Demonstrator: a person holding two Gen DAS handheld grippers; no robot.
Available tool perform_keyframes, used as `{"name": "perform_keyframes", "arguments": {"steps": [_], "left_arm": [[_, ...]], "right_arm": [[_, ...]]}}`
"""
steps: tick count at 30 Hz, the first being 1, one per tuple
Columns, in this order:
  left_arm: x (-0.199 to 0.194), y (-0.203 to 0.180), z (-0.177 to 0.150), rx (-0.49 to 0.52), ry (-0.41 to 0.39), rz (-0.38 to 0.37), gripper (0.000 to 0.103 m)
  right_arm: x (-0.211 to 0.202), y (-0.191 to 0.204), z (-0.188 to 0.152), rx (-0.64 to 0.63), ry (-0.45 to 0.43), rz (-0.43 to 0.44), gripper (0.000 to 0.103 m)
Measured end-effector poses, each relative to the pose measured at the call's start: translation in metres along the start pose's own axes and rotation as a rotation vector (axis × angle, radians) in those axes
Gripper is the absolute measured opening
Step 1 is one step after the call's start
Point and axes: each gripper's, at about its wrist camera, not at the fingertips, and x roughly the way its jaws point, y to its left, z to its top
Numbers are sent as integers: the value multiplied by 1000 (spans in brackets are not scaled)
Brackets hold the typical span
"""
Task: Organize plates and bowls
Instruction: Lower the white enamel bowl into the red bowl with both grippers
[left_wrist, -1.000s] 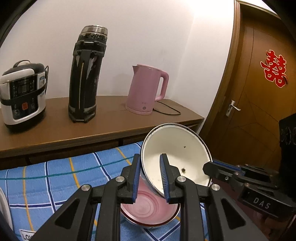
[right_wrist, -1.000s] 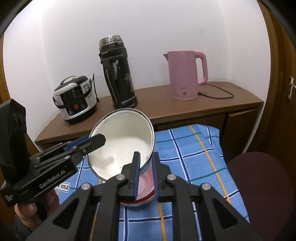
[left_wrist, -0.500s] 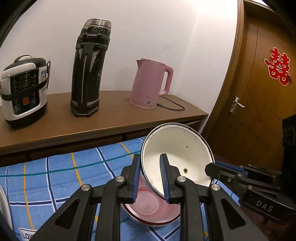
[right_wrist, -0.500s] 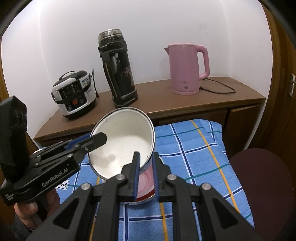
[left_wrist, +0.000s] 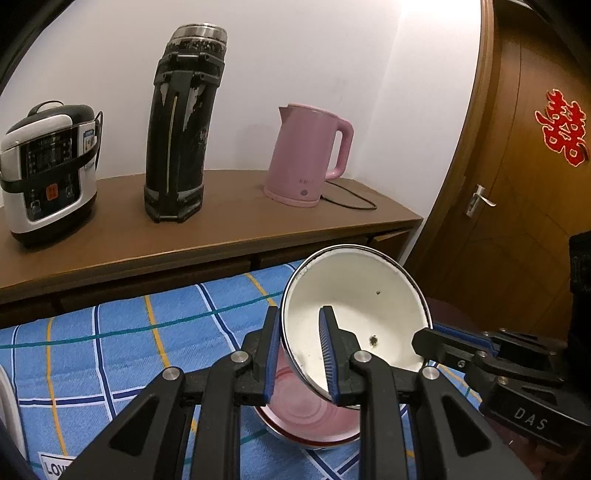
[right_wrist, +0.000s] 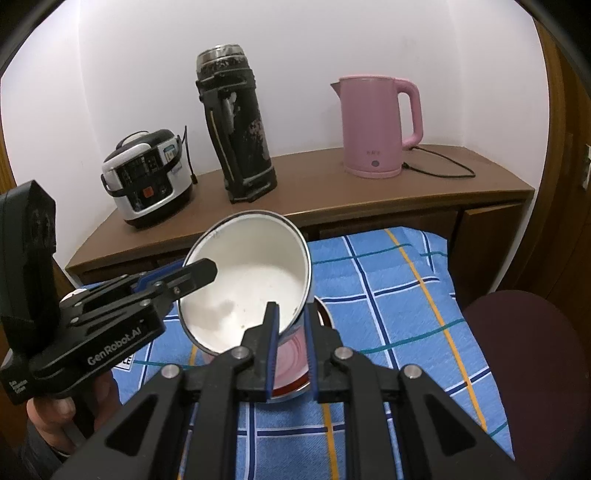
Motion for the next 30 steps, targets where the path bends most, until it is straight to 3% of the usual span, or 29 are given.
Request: {"name": "perform_keyframes", "arguments": {"steps": [30], "left_arm": [[23, 7, -9, 7, 108, 46, 23]], "right_arm": [[20, 1, -11, 1, 69, -3, 15]]}}
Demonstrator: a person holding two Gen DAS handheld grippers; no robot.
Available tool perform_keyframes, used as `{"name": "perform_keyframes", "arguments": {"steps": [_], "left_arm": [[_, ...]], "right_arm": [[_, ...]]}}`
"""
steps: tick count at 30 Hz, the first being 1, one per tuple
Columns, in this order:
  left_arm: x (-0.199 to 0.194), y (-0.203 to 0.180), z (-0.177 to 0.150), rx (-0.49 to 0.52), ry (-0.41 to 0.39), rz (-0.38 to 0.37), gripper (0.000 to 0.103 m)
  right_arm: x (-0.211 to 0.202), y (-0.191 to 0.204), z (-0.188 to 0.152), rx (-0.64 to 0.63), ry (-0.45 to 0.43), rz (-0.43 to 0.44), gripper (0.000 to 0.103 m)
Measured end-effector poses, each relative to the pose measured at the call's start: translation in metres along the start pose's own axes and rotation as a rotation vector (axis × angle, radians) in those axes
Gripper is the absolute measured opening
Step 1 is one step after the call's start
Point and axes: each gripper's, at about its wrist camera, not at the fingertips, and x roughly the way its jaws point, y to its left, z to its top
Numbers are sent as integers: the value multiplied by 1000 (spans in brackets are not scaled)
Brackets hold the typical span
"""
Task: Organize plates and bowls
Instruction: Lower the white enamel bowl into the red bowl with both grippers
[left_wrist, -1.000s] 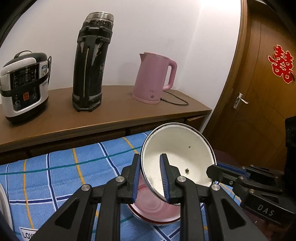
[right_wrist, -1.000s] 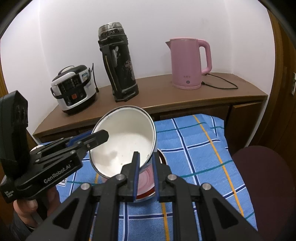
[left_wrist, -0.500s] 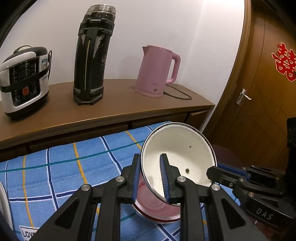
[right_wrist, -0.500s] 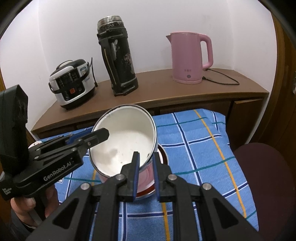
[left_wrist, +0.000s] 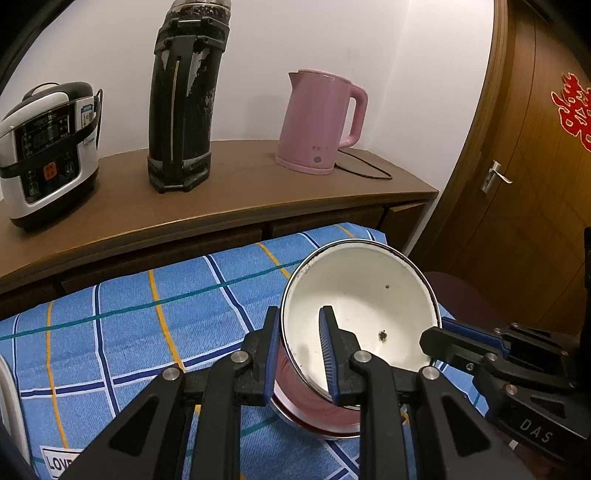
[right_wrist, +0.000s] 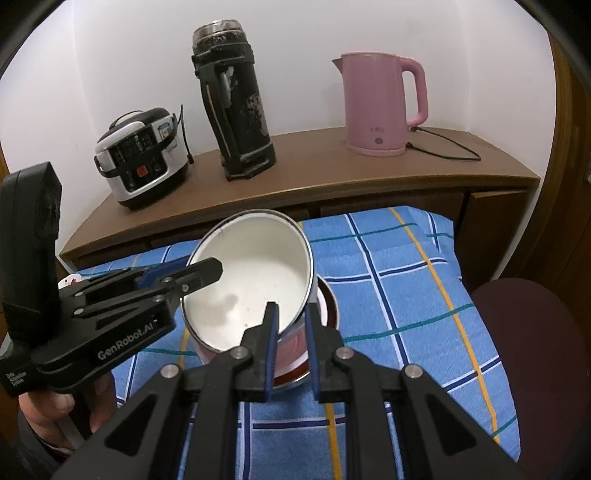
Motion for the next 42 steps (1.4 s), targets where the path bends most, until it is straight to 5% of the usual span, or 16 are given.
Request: {"name": "perform_keyframes", "arguments": {"steps": [42], "left_arm": [[13, -6, -9, 55, 69, -11, 24]], "right_arm": [[18, -10, -14, 37, 92, 23, 16]]}}
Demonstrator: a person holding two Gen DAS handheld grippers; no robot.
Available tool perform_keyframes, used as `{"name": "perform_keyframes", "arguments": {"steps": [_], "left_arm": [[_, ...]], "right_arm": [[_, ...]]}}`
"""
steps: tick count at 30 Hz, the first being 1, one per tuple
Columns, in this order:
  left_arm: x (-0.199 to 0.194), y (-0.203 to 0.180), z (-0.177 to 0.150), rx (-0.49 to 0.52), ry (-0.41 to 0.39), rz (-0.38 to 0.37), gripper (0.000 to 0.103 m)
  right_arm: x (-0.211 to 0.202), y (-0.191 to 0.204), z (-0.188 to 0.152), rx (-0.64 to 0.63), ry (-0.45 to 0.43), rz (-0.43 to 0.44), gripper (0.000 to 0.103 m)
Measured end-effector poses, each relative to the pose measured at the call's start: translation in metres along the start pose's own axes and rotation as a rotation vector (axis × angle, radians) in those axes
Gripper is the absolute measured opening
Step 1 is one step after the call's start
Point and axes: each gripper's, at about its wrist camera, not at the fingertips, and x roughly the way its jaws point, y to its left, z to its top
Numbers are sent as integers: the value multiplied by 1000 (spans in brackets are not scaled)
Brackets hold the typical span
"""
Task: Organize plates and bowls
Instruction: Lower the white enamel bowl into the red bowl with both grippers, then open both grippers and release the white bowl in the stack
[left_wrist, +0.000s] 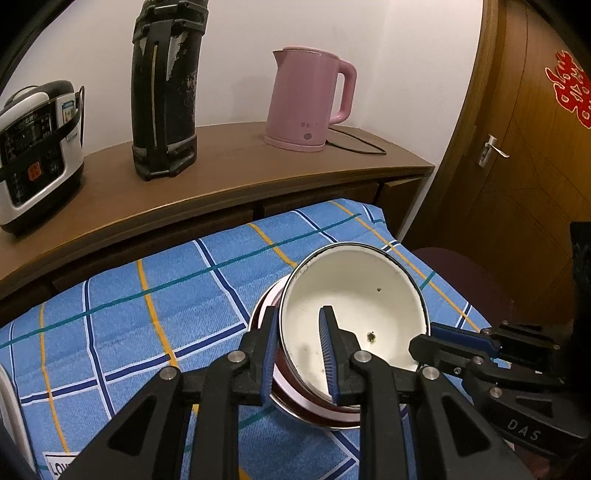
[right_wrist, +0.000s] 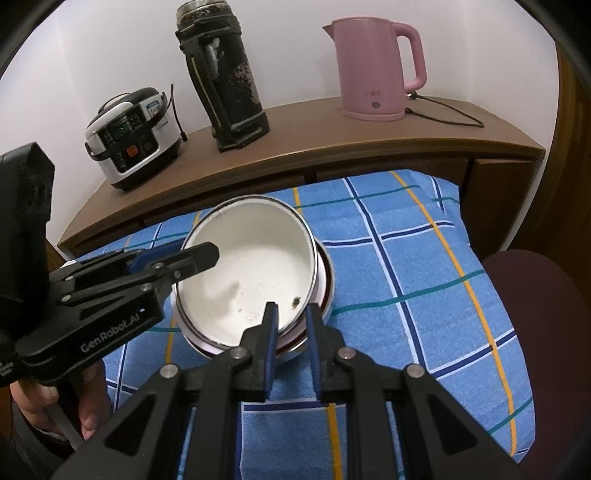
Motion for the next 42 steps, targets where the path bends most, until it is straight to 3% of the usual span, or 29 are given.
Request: {"name": "perform_keyframes", "arguments": {"steps": [28, 36, 40, 41, 42], "left_arm": [[9, 9, 1, -16, 24, -18, 24], [9, 1, -1, 32, 9, 21, 24], [8, -3, -1, 57, -4, 33, 31], [5, -4, -1, 67, -19, 45, 36], [2, -4, 0, 73, -34, 55, 54]], "right_arm": [[1, -3, 2, 21, 14, 28, 17], [1, -3, 2, 23, 14, 29, 17], [0, -6, 1, 25, 7, 17, 17], [-1, -6, 1, 21, 1, 7, 19], [-5, -6, 1, 17, -17, 2, 24]]}}
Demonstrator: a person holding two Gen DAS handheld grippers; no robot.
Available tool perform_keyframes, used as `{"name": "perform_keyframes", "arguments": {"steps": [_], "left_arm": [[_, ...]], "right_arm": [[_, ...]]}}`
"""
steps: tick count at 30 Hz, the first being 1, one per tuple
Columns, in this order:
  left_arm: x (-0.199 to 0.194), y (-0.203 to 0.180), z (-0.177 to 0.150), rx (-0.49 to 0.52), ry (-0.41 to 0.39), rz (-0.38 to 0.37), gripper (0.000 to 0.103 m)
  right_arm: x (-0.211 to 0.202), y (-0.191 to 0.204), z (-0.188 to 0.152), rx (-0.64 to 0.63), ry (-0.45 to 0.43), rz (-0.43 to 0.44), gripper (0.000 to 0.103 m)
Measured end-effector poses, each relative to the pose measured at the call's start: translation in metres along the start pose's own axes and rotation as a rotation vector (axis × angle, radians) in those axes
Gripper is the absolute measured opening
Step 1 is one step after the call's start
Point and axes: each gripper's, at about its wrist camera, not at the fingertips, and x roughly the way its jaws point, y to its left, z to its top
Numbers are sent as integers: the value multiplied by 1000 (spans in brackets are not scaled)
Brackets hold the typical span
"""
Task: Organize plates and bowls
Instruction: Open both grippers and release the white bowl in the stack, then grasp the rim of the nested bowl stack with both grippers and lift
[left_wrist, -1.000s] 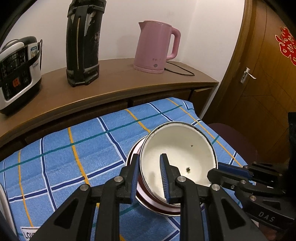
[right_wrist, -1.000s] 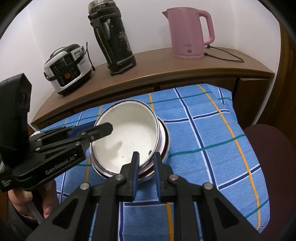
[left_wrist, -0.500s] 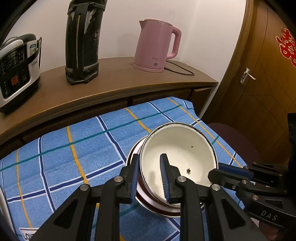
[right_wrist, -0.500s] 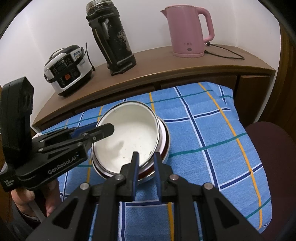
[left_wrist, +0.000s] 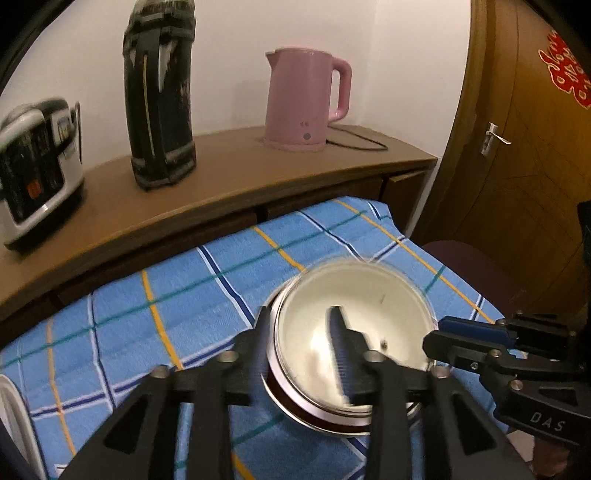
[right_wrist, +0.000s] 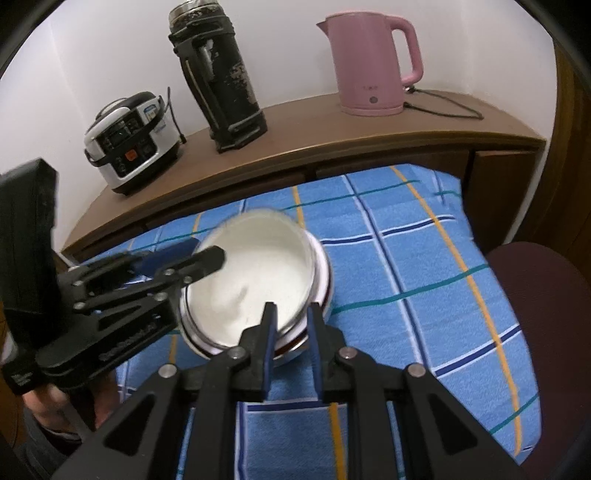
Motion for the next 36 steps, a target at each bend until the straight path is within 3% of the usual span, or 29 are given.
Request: {"name": "perform_keyframes", "arguments": {"steps": [1, 2, 4, 5, 6, 11, 17, 22, 26, 27, 28, 30, 36], "left_arm": [[-4, 1, 1, 0, -22, 13, 72], [-10, 3, 1, -6, -57, 24, 77], [-17, 7, 3, -14, -87, 7, 79], [-18, 9, 4, -19, -92, 6, 79], [-16, 12, 4, -28, -87, 15, 79], [6, 26, -2, -107, 16, -31, 79], [10, 31, -8, -162, 46, -19, 79], [17, 33, -17, -193, 81, -53, 79], [25, 34, -22, -230, 129, -97, 78], [26, 33, -22, -232, 132, -101, 73], [26, 32, -23, -228, 138, -109, 59], [28, 29, -23, -234, 155, -146, 50], [24, 30, -22, -274, 166, -125, 48]], "right_arm": [[-3, 0, 0, -3, -12, -7, 24], [-7, -1, 0, -7, -29, -19, 25], [-10, -5, 2, -1, -50, -34, 38], [-11, -8, 2, 6, -53, -36, 49], [-10, -10, 2, 14, -54, -38, 52], [0, -15, 0, 50, -37, -14, 52], [9, -12, -4, 63, -26, 7, 52], [16, -17, -5, 103, -20, 13, 50], [23, -17, -5, 124, 5, 43, 40], [25, -16, -5, 123, 11, 42, 34], [26, -14, -4, 120, 13, 33, 34], [28, -15, -2, 126, 9, 25, 28], [31, -18, 4, 153, 27, 28, 23]]}}
